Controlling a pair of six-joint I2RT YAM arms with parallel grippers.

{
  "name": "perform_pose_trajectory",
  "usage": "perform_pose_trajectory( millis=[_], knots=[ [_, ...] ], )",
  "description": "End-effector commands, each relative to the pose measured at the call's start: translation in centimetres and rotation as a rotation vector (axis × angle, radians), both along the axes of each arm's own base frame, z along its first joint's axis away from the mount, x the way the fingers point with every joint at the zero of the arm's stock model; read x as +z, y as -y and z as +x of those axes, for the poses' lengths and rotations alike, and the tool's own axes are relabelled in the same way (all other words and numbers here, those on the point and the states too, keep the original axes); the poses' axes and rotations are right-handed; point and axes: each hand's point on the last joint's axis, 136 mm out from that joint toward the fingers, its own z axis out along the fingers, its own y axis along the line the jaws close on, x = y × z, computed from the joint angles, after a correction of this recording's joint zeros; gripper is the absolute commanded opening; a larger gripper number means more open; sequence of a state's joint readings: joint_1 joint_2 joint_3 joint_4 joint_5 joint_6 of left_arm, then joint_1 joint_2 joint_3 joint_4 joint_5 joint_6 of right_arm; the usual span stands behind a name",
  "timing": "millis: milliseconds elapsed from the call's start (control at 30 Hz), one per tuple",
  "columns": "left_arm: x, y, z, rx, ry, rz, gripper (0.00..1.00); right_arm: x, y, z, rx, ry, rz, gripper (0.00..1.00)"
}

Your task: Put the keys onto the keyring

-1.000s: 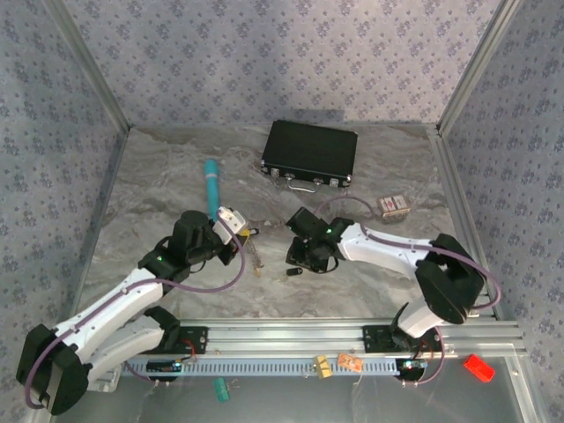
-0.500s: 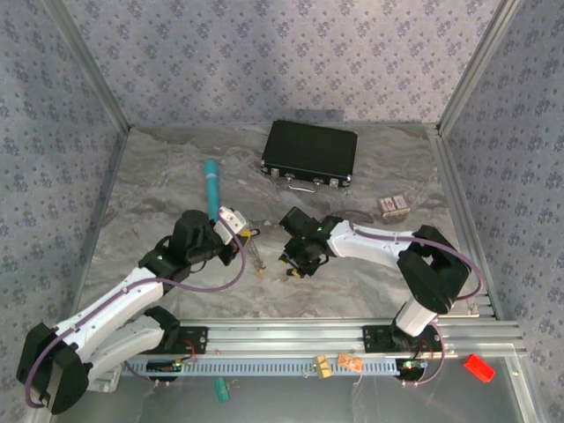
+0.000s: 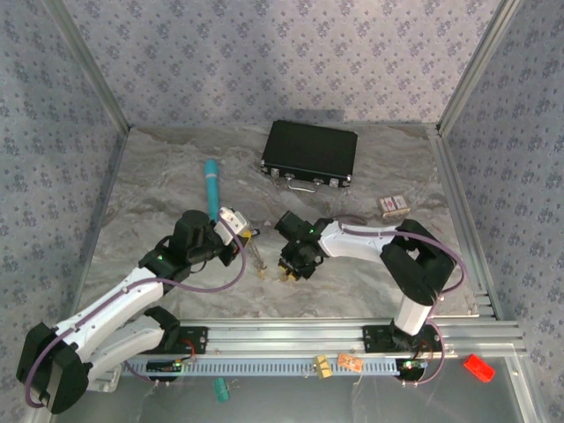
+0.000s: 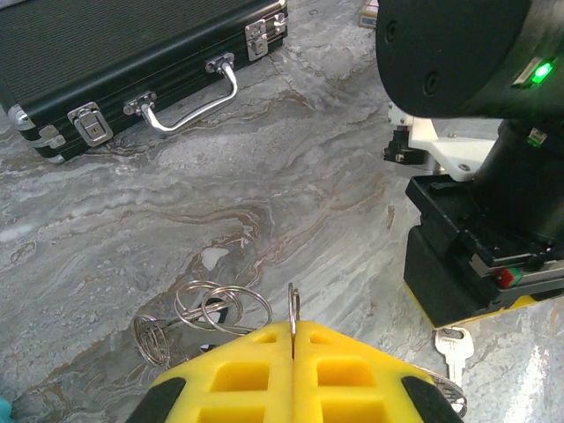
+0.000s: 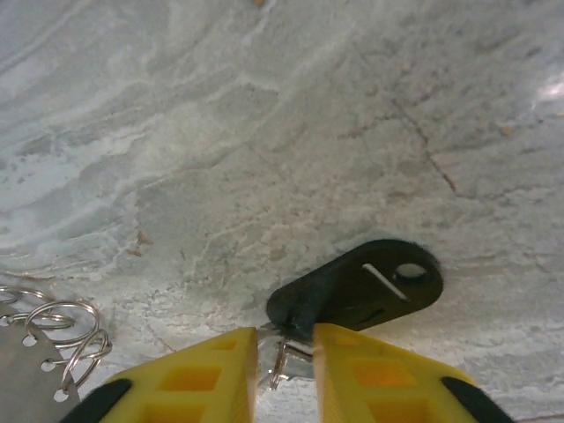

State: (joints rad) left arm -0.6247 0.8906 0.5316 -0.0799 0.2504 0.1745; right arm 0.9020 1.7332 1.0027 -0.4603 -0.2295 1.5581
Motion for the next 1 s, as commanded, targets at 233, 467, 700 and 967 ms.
perform_pose_trajectory(
  millis=[233,467,700,967],
  knots=[
    [2.7,1.0,0.1,-0.042,0.062,-0.036,0.00,2.5,1.1,0.8,0.043,0.093,-0.047,0.00],
    [2.8,1.2,-0.1,-0.055,0.056,-0.040,0.00,7.5,4.9,3.2,0.260,0.392,-0.104,0.00],
    [3.4,2.7,-0.4,-0.059,-0.030,-0.155,0.00,13.2,4.2,4.8,0.621,0.787,0.082,0.00],
    [4.4,4.4,-1.8,-0.102,-0.101,-0.247,0.00,17.0,3.6,4.0,0.851,0.984,0.289,0.00]
  ],
)
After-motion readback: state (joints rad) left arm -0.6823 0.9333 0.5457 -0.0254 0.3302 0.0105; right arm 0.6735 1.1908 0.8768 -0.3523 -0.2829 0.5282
